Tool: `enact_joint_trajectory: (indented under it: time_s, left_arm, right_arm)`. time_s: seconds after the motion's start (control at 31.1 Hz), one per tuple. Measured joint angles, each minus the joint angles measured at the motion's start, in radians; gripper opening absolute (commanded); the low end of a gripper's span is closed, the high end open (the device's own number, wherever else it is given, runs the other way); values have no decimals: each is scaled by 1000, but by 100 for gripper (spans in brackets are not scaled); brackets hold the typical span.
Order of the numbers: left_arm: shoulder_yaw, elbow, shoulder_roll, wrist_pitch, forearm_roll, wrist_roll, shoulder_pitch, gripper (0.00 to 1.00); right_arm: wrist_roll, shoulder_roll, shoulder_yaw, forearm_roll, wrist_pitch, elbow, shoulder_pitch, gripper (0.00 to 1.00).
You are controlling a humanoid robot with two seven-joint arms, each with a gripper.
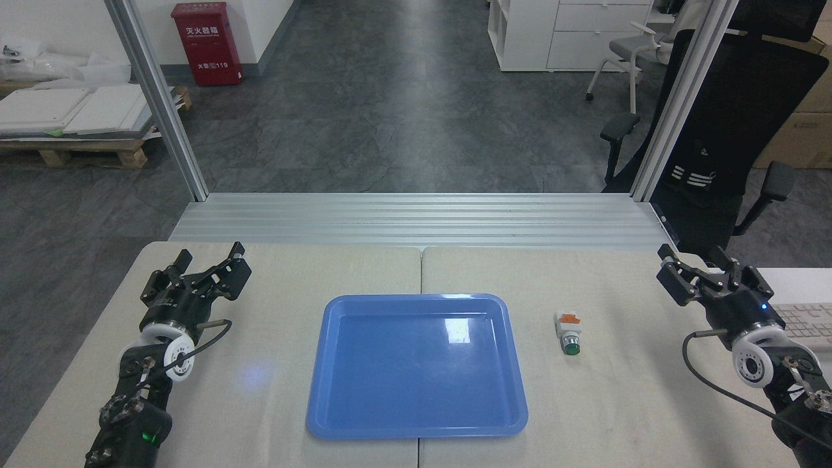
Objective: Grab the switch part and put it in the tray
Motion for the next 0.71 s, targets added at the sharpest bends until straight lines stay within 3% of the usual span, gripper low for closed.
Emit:
enact_joint_trajectory:
  time_s: [0.71]
  left_arm:
    - [0, 0, 1, 0, 0, 0, 0, 100]
  right_arm:
    - [35, -19, 1, -5, 47, -12, -8, 98]
